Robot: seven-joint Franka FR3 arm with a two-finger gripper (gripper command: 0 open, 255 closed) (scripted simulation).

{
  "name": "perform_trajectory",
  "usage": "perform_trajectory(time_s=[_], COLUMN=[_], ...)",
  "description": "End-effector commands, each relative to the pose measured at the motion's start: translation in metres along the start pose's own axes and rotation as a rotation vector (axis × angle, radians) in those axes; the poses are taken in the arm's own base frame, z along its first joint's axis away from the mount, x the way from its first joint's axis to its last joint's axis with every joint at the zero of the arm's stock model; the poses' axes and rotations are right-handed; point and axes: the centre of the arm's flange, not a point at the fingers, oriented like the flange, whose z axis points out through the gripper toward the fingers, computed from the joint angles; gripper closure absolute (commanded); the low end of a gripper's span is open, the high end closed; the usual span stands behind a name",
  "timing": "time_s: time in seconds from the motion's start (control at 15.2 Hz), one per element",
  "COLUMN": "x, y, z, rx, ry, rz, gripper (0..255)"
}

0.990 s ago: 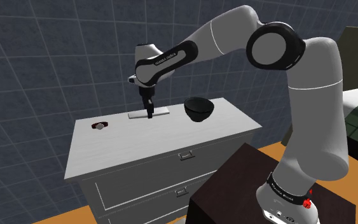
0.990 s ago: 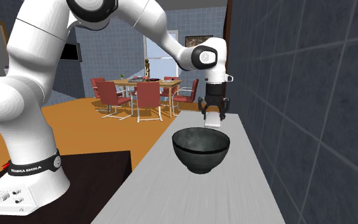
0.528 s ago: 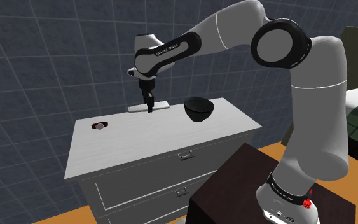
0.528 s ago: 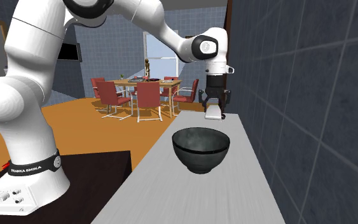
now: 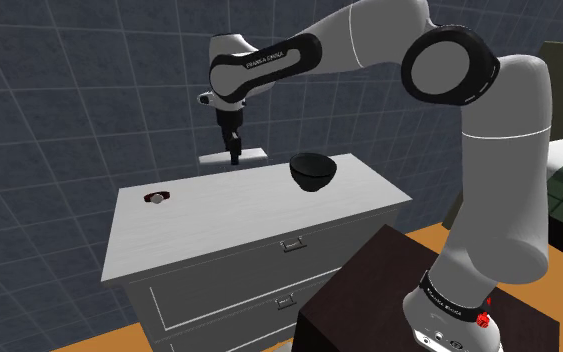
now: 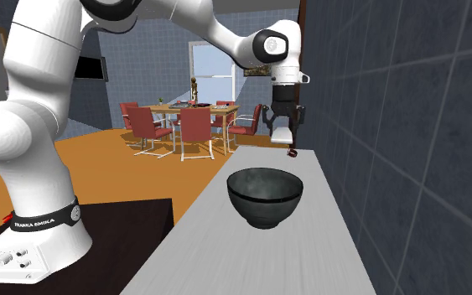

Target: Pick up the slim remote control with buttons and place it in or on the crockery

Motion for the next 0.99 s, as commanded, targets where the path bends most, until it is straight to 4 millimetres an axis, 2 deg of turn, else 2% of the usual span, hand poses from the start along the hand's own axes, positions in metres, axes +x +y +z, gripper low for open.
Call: perform_trajectory(time_s=[0.0, 0.26, 0.92], x=[-0.001, -0.001, -0.132], y=[0.000, 0.000, -0.015], z=[-0.011, -0.029, -0.029], rx=[0.000, 0.000, 0.000], ry=[0.000, 0.000, 0.000], rz=[0.000, 0.000, 0.000], gripper=[255, 255, 255])
